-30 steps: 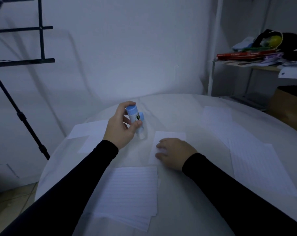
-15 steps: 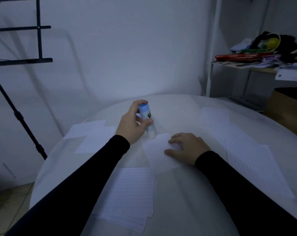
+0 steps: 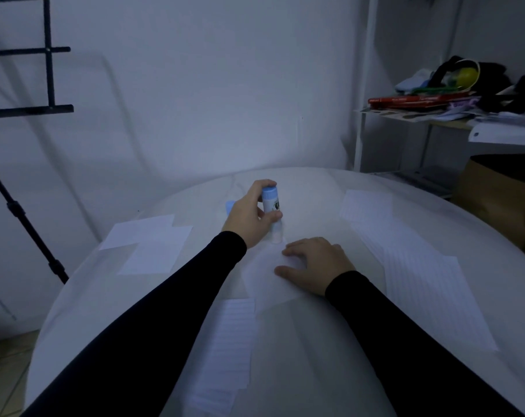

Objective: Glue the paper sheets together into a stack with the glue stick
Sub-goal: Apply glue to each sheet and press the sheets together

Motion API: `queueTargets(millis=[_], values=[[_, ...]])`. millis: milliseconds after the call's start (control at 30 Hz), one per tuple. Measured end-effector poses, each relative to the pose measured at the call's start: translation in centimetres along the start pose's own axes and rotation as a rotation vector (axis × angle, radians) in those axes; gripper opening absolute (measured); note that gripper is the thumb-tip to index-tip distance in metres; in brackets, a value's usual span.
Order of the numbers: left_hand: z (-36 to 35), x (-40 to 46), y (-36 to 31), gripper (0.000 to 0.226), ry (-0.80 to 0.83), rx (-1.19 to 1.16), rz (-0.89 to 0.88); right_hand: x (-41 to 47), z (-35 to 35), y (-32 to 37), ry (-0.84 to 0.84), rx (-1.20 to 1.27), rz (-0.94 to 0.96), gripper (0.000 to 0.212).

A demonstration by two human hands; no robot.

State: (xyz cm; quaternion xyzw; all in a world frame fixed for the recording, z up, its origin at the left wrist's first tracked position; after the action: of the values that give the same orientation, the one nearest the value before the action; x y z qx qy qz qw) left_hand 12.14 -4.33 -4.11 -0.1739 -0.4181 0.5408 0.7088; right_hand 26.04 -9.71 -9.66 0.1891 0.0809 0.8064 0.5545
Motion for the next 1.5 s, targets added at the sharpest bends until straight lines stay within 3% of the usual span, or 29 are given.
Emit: queueTargets(millis=[233,1233,1500], values=[[0.0,-0.3,-0.2,0.043,0.041,0.040,-0.078,0.1,0.0,0.0,0.010,0.020,-0.030,0.053],[6.4,-4.2,3.1,0.047,0.047,0.050,-0.098,-0.2,0.2,0.5,0.052,0.030,-0.039,0.045],[8.8,-4.0,1.2,0.046,-0.300,-0.266,-0.060,0.0,-0.1,1.8,0.008,-0.178,-0.181,0.051]])
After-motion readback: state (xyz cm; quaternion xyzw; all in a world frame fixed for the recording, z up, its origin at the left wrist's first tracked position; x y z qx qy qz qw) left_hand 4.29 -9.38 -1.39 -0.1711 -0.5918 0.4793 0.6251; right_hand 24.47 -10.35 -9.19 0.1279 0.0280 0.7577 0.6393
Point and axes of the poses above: each hand's wrist, its own x-axis towards the middle knuckle, its own z-axis out of the back of the hand, y = z × x, the point moved 5 cm from there along x, towards the middle knuckle, and after that the axes turned 7 degrees about z, right-handed, at the moved point
